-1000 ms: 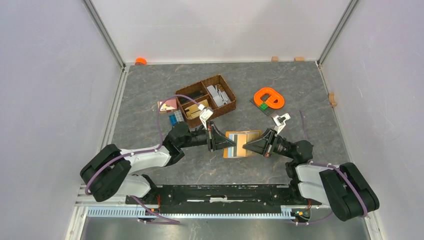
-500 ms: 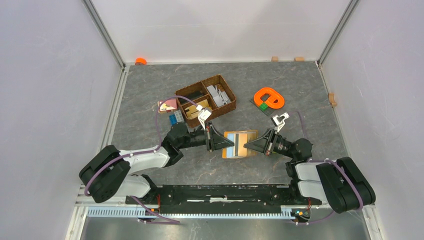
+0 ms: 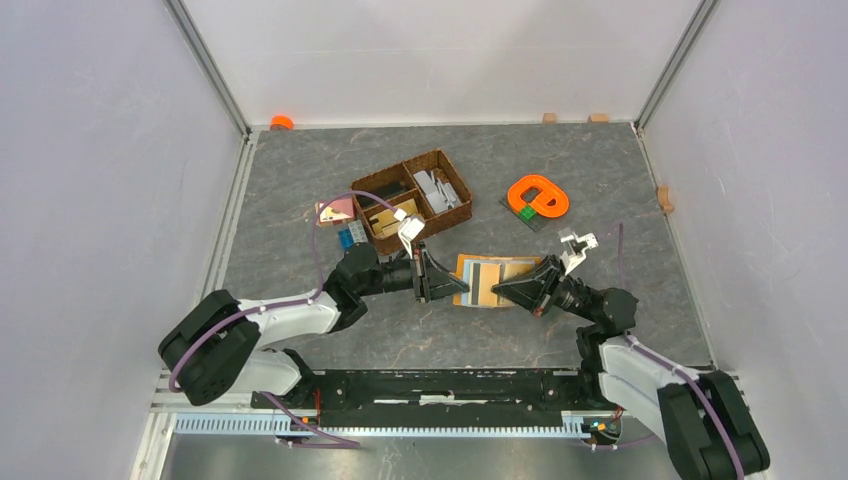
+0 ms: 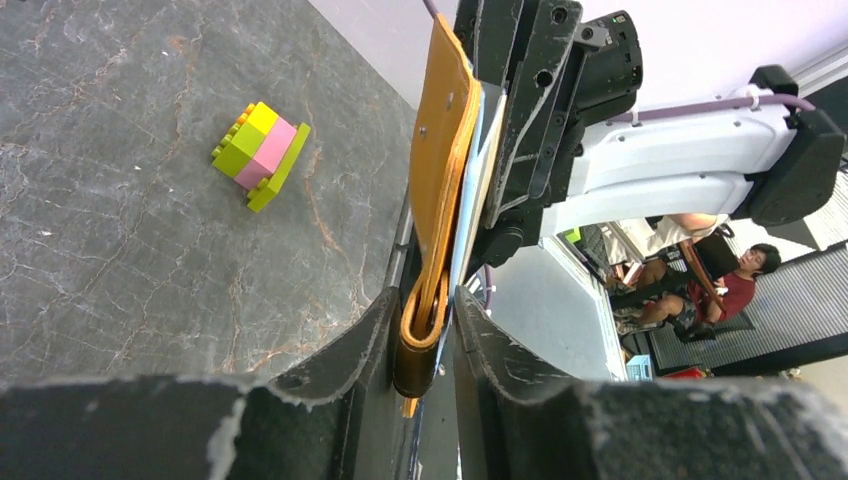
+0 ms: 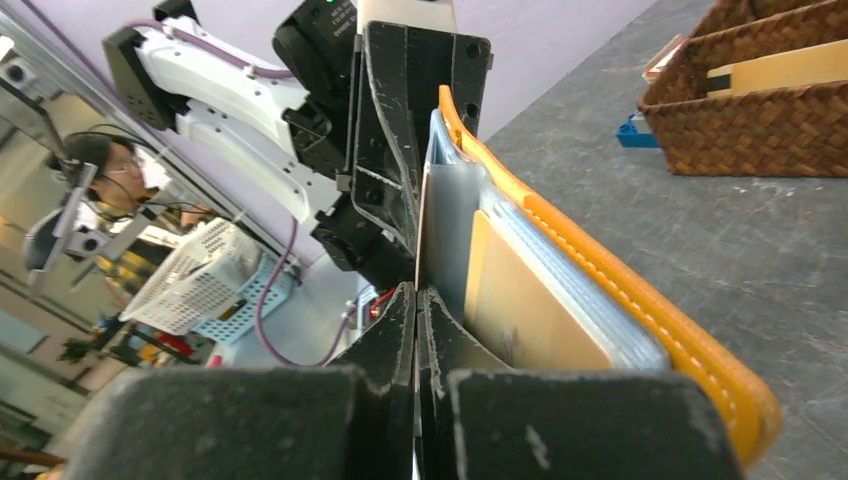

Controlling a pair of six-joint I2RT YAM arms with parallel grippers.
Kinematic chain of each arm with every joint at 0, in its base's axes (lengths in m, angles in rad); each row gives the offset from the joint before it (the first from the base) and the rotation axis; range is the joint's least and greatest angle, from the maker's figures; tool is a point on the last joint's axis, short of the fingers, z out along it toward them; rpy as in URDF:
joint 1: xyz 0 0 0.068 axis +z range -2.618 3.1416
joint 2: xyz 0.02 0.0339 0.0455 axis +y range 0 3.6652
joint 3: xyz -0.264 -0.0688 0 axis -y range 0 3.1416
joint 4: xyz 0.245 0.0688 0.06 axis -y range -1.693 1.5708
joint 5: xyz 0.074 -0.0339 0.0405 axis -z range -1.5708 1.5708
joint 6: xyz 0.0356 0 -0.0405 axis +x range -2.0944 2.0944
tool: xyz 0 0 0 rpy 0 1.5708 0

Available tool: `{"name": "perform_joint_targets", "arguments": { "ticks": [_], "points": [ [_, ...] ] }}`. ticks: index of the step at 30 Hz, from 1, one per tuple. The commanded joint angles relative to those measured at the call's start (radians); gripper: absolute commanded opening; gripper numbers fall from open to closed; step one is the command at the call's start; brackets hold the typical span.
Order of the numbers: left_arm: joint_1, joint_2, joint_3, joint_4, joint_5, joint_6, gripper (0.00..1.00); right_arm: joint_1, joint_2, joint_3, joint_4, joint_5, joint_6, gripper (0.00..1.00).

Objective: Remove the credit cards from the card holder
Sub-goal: Remove the credit card from the card holder.

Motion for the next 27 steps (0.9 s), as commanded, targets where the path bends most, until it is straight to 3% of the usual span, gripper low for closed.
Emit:
{"name": "perform_joint_targets", "arguments": {
  "ticks": [1, 5, 12, 17, 22, 24, 27],
  "points": [
    [0.001, 0.014, 0.037, 0.008, 0.001, 0.019, 0.31, 0.045, -0.101, 0.047, -0.293, 0.071, -0.275, 0.02],
    [0.001, 0.016, 0.041, 0.000, 0.002, 0.021, 0.20, 0.072, -0.127, 0.067, -0.379, 0.093, -0.335, 0.05],
    [0.000, 0.020, 0.044, 0.005, 0.009, 0.017, 0.42, 0.080, -0.090, 0.069, -0.335, 0.076, -0.307, 0.05],
    [-0.002, 0.025, 0.052, -0.027, 0.001, 0.026, 0.36, 0.087, -0.094, 0.067, -0.331, 0.081, -0.308, 0.04],
    [-0.006, 0.026, 0.057, -0.038, -0.005, 0.030, 0.36, 0.104, -0.090, 0.072, -0.333, 0.082, -0.311, 0.04],
    [-0.006, 0.027, 0.060, -0.051, -0.006, 0.036, 0.27, 0.107, -0.088, 0.073, -0.333, 0.081, -0.313, 0.05],
    [-0.006, 0.021, 0.058, -0.073, -0.032, 0.044, 0.03, 0.107, -0.093, 0.075, -0.340, 0.083, -0.317, 0.10]
  ]
}}
